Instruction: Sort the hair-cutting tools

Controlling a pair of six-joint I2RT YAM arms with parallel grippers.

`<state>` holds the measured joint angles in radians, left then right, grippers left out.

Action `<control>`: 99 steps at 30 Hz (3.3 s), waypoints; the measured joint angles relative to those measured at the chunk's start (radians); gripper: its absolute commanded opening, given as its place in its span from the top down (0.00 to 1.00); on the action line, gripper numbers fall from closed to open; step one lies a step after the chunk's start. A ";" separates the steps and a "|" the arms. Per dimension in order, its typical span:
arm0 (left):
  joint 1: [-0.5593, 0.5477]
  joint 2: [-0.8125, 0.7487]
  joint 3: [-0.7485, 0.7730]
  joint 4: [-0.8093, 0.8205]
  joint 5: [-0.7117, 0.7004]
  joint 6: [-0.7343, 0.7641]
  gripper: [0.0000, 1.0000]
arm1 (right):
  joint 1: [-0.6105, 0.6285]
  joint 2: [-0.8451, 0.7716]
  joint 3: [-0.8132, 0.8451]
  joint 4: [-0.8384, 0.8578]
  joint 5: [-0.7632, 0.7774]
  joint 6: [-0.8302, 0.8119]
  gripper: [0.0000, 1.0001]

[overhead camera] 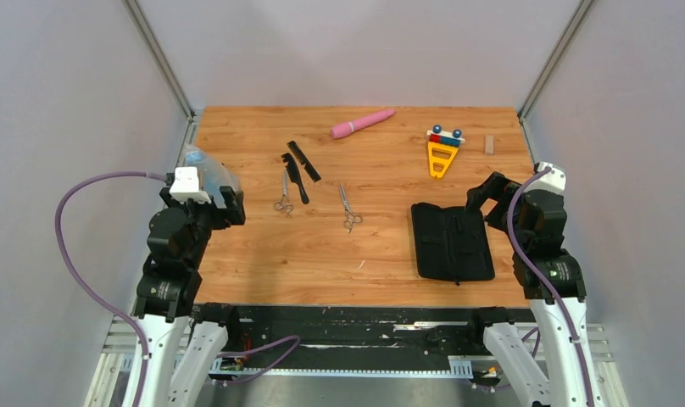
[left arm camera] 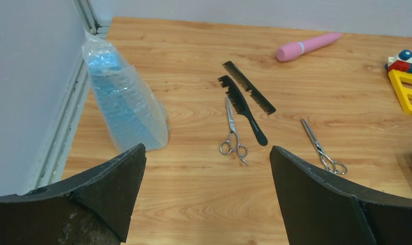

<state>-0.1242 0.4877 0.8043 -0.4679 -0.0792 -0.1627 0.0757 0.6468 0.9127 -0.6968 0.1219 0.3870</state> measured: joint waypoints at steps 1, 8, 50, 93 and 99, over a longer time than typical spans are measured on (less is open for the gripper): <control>0.000 0.000 -0.001 0.005 0.002 0.000 0.00 | 0.000 0.003 0.008 -0.005 0.000 0.000 0.00; -0.005 -0.041 -0.006 0.040 0.006 -0.007 0.00 | 0.000 0.121 0.055 -0.064 -0.100 0.006 0.00; -0.030 -0.043 -0.034 0.047 0.015 -0.018 0.00 | 0.204 1.203 0.321 -0.001 -0.069 0.103 0.00; -0.031 0.435 0.082 -0.075 0.118 -0.074 0.00 | 0.646 1.611 0.926 -0.074 -0.033 -0.035 0.55; -0.031 0.432 0.082 -0.075 0.115 -0.074 0.00 | 0.676 1.665 0.988 -0.096 0.032 -0.051 0.69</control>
<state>-0.1547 0.9195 0.8860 -0.5430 0.0360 -0.2367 0.7521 2.3116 1.9011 -0.7929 0.1535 0.3355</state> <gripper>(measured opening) 0.998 0.394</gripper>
